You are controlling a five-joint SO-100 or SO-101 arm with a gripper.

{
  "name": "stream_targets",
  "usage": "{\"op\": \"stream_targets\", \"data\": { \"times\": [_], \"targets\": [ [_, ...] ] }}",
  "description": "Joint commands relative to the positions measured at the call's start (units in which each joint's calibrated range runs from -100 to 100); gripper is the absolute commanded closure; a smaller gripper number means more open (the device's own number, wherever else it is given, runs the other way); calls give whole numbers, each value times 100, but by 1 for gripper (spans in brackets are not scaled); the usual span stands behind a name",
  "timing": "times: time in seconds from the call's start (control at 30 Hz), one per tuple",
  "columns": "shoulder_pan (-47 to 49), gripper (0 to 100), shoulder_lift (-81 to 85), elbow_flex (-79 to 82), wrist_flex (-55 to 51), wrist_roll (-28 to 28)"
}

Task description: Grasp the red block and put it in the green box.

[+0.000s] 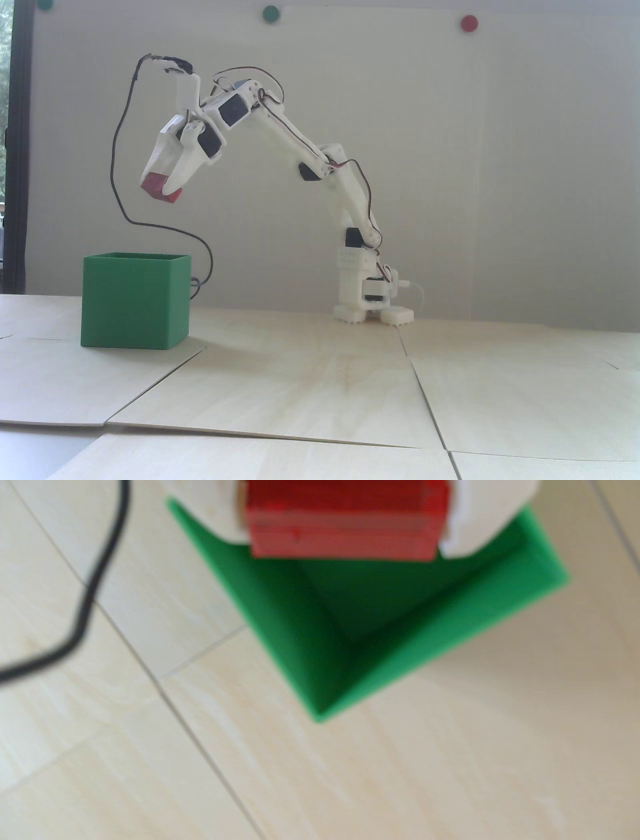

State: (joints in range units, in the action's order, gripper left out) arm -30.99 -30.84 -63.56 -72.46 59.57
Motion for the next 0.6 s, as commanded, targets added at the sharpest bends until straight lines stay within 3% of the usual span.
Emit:
{"op": "stream_targets", "data": {
  "times": [0.0,0.33,0.57],
  "targets": [
    [312,98,135,-77,-115,-121],
    [208,98,-181,-94,-64,-85],
    [-41,98,-804,-174,965,-80]
  ]
}}
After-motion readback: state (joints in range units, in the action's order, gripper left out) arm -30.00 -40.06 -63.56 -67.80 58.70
